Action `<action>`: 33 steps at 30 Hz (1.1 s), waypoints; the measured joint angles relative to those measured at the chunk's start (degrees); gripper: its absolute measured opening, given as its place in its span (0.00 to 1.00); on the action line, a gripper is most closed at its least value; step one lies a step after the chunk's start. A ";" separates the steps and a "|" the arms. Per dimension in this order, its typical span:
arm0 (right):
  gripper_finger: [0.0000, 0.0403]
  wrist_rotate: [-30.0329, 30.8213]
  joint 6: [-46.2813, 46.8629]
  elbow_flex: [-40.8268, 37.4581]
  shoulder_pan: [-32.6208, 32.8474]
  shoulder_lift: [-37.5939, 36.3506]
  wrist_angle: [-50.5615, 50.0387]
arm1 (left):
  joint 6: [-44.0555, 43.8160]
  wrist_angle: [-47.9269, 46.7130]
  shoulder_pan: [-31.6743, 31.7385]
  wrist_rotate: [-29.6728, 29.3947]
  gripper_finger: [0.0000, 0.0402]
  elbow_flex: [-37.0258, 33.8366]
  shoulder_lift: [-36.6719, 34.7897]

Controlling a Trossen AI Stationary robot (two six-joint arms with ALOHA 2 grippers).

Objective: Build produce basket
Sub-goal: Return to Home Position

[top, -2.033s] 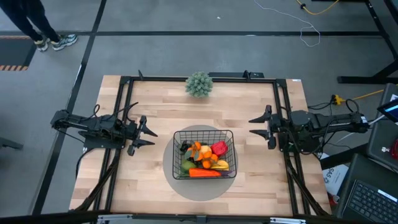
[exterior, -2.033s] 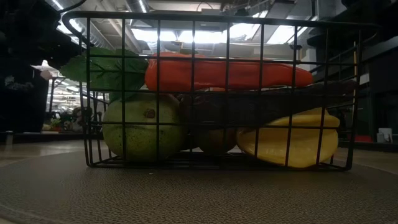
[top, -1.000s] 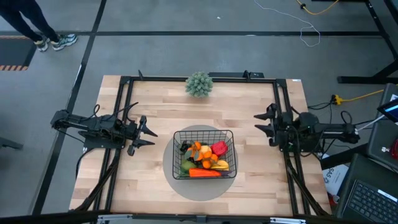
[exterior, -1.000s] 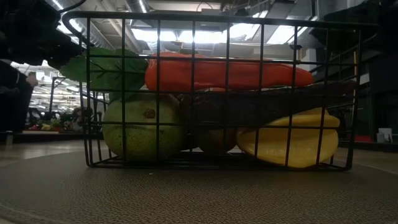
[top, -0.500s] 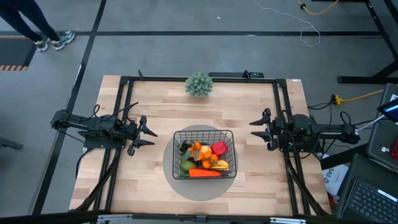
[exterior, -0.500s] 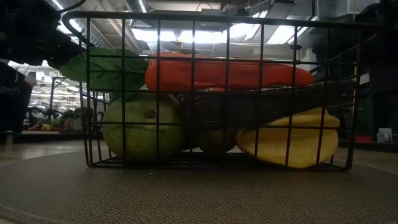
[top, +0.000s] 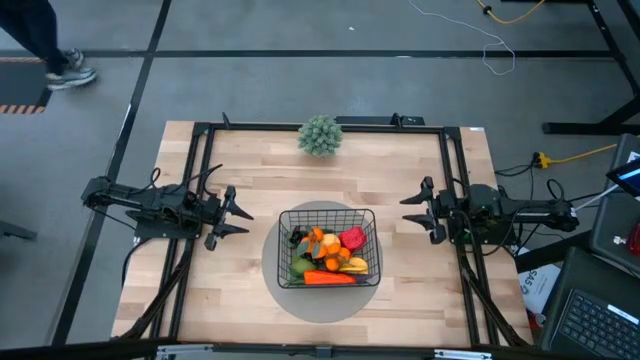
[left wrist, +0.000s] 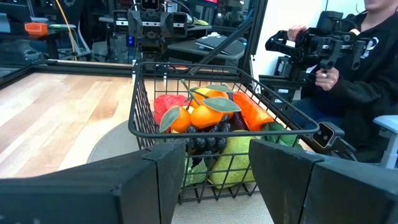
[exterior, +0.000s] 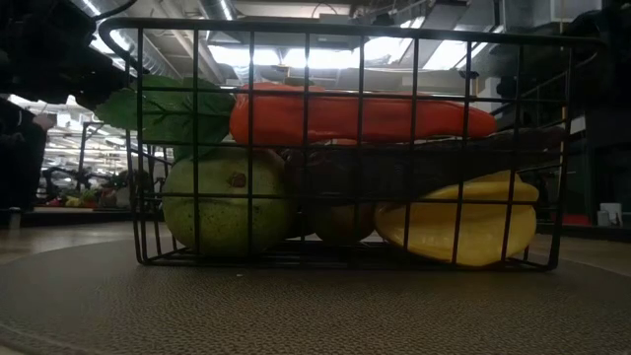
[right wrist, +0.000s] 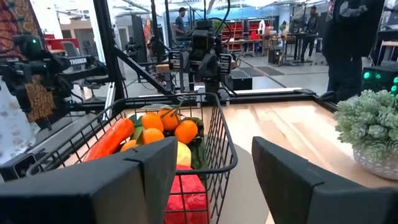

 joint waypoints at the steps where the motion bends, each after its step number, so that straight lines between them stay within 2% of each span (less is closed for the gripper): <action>1: 0.51 0.00 0.10 0.00 0.00 0.00 0.02 | 0.00 0.00 0.02 0.00 0.41 0.00 0.00; 14: 0.51 0.15 -3.26 0.00 -1.48 0.00 -0.14 | 0.00 0.02 0.02 0.00 0.41 0.00 0.00; 21: 0.51 -5.57 -5.18 -0.02 -1.66 0.00 0.94 | 0.00 0.02 -0.01 0.00 0.41 0.00 0.00; 26: 0.51 -2.72 -1.48 0.00 -1.66 0.00 0.72 | 0.00 0.02 0.02 0.00 0.41 0.00 0.00; 33: 0.51 -2.64 -1.41 0.00 -1.66 0.00 0.52 | 0.00 0.02 0.02 0.00 0.41 0.01 0.00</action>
